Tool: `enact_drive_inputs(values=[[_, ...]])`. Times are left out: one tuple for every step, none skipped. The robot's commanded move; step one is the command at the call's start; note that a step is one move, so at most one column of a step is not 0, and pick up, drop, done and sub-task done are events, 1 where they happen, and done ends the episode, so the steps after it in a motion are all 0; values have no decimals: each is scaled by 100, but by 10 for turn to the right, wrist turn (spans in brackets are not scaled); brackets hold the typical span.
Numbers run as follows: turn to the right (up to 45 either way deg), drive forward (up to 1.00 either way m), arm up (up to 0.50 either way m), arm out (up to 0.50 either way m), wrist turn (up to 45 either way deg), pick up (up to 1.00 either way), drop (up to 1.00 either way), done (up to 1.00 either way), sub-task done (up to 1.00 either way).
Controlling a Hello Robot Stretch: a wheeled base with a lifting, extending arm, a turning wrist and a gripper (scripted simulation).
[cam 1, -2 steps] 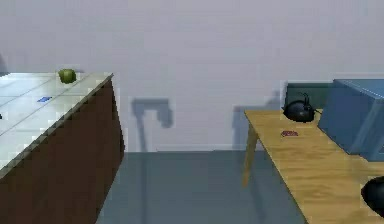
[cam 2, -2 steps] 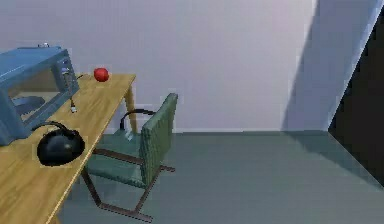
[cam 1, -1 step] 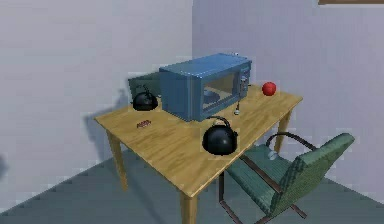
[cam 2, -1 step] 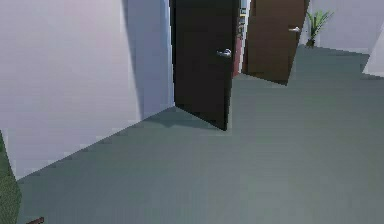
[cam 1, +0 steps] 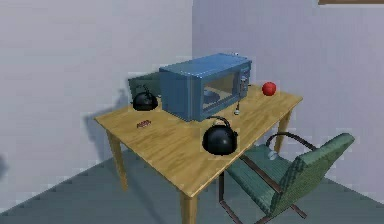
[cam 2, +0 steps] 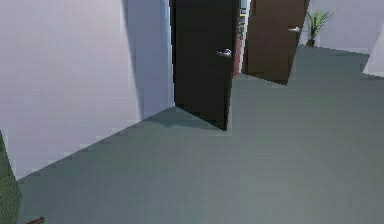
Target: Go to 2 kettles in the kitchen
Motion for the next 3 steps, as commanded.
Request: enact_drive_inputs(values=[[-420,0,0,0,0,0,0,0,0],[0,75,0,0,0,0,0,0,0],[450,0,0,0,0,0,0,0,0]])
